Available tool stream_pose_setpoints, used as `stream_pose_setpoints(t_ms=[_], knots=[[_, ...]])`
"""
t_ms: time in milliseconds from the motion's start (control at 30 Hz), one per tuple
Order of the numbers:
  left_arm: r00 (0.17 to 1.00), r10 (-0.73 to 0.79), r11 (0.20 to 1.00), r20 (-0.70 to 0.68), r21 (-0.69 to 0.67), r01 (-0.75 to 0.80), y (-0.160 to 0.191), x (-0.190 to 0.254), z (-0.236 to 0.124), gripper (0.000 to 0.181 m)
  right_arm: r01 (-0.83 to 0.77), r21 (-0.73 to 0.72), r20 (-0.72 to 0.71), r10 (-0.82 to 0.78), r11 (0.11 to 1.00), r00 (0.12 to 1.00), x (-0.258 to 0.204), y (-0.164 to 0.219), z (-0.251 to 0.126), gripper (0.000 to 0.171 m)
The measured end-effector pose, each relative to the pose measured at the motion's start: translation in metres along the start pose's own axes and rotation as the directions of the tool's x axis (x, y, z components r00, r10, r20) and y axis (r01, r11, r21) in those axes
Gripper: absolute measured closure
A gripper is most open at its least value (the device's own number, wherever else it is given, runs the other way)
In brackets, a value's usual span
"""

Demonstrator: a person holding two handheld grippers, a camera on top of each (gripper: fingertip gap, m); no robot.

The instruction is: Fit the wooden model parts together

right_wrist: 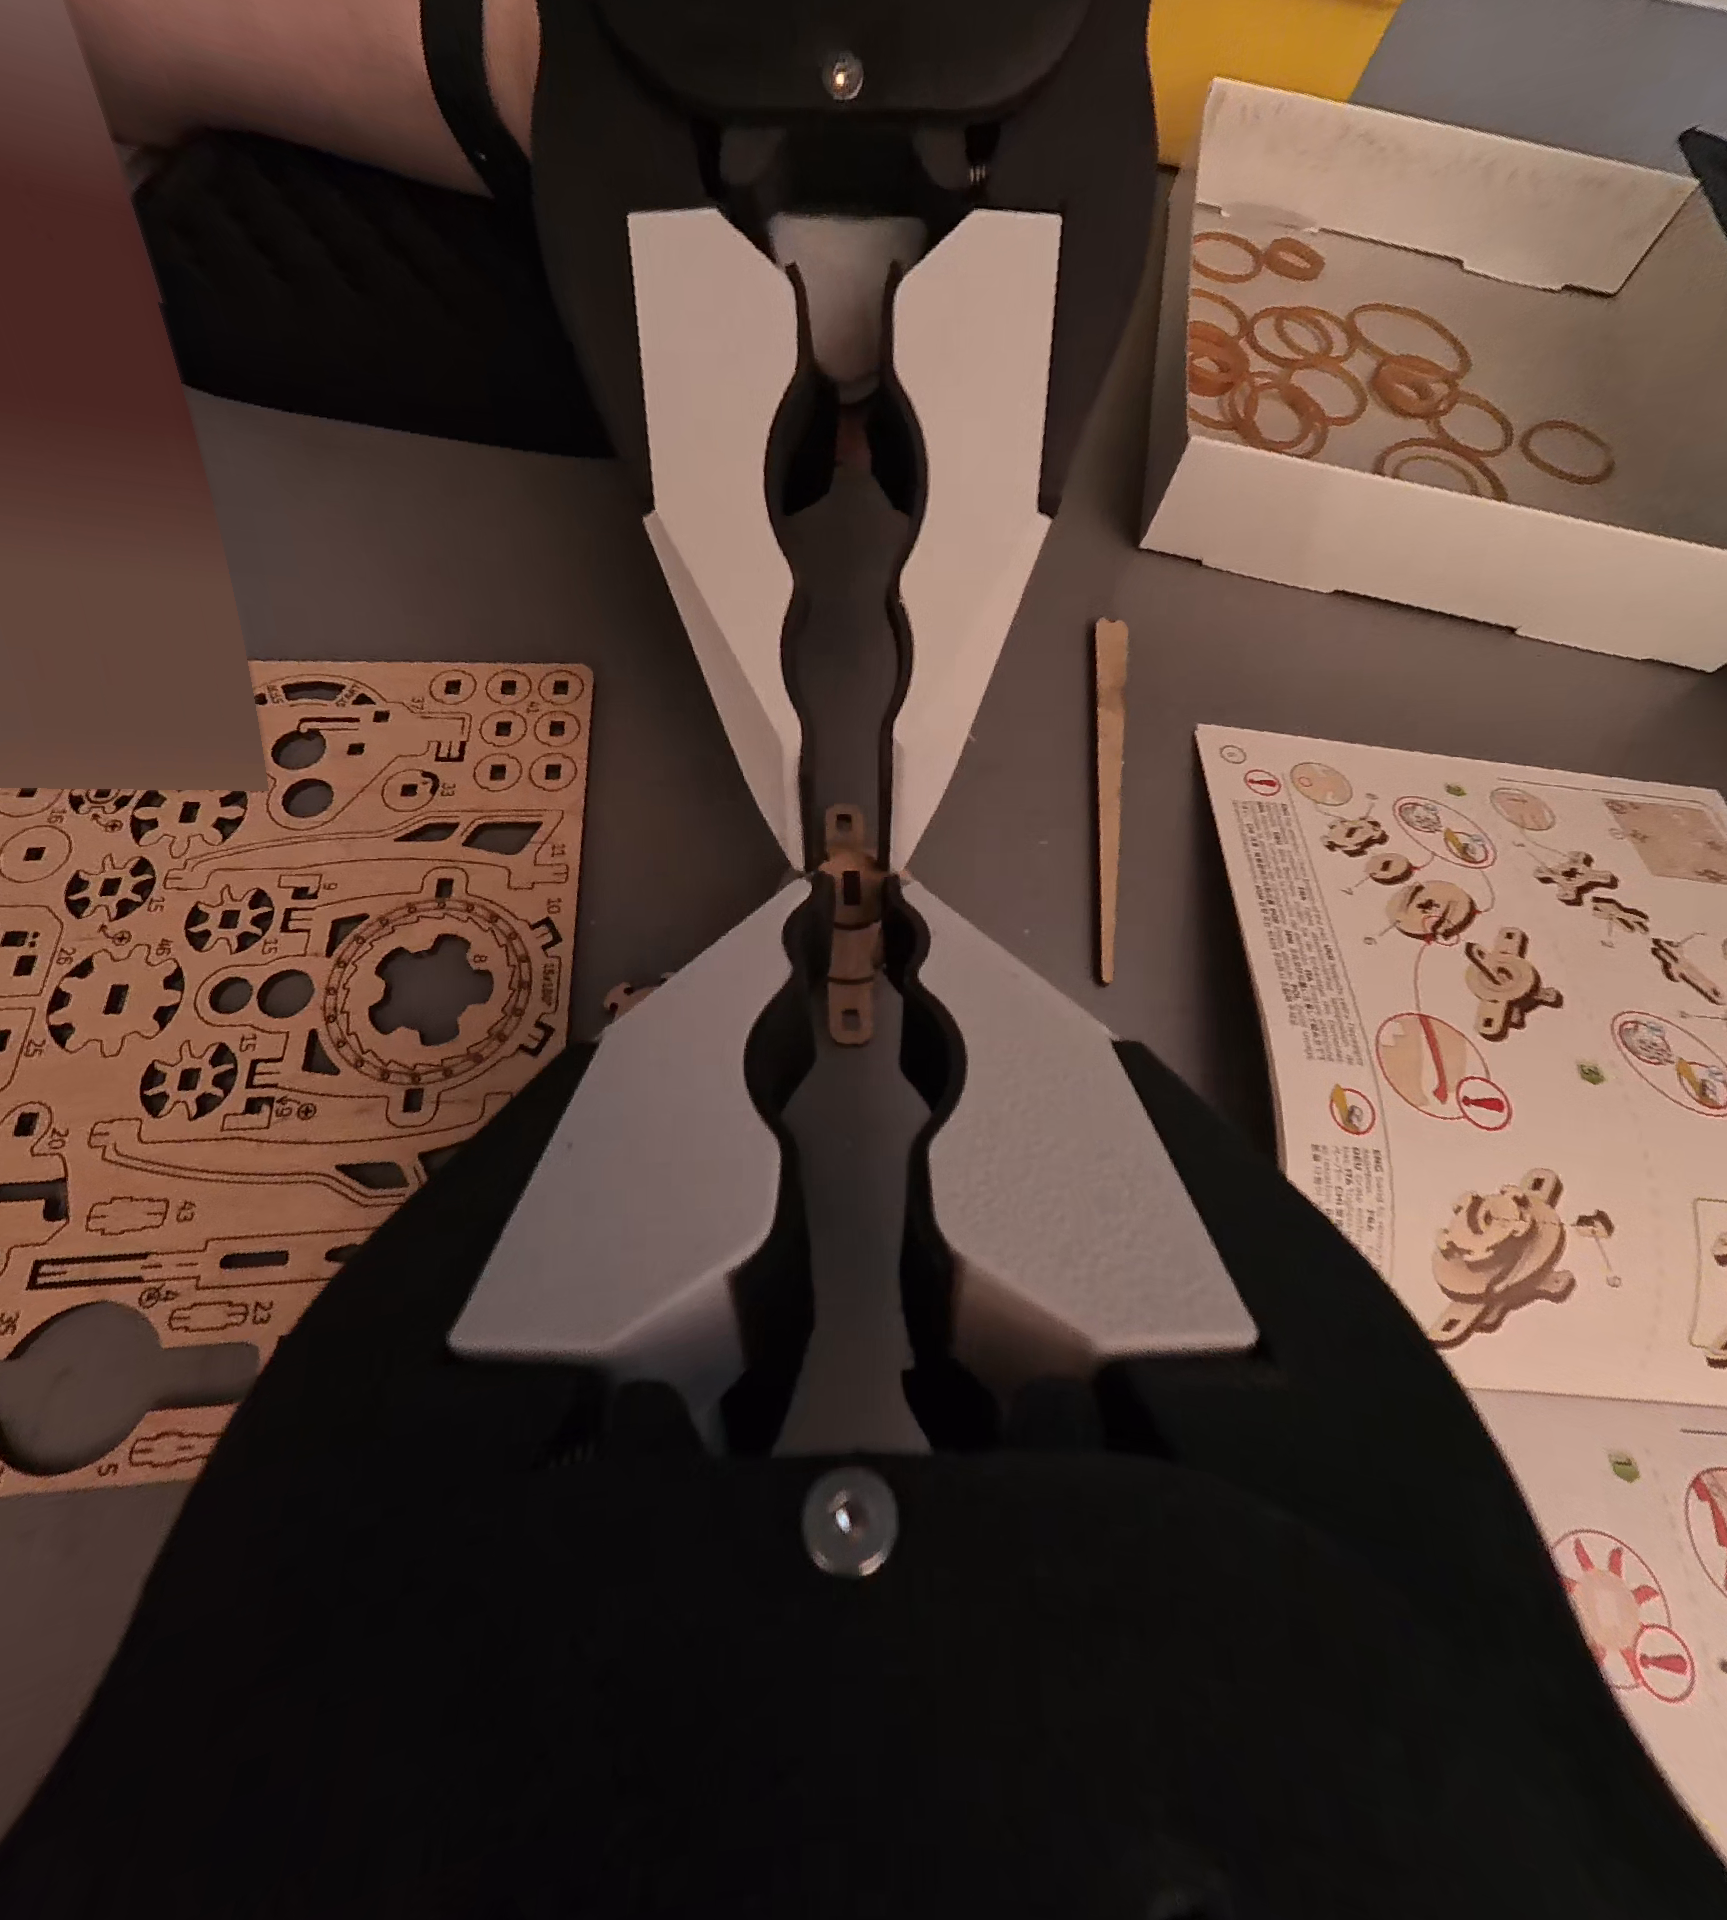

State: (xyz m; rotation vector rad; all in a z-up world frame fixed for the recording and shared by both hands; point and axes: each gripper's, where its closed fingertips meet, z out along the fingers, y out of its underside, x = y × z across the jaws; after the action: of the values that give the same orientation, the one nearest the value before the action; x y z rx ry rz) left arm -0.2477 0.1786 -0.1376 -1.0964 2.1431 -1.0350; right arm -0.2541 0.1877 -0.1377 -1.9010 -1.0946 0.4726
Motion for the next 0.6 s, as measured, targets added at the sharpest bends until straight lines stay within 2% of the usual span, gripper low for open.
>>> stream_pose_setpoints(t_ms=[233, 400, 600], knots=[[1.000, 0.016, 1.000, 0.024, -0.009, -0.016, 0.0000, 0.0002, 0.0005, 0.171, -0.014, -0.024, 0.000, 0.014, 1.000, 1.000, -0.0008, 0.0007, 0.0001, 0.161], [0.997, -0.080, 0.997, -0.012, -0.003, 0.080, 0.0001, -0.0002, 0.0007, 0.171, -0.019, -0.045, -0.006, 0.019, 0.999, 1.000, -0.0007, 0.0014, 0.0003, 0.161], [0.999, -0.053, 0.998, 0.005, -0.028, 0.053, 0.0005, -0.0002, 0.0010, 0.172, -0.014, -0.055, -0.012, 0.013, 0.998, 1.000, -0.0010, 0.0023, 0.0004, 0.161]])
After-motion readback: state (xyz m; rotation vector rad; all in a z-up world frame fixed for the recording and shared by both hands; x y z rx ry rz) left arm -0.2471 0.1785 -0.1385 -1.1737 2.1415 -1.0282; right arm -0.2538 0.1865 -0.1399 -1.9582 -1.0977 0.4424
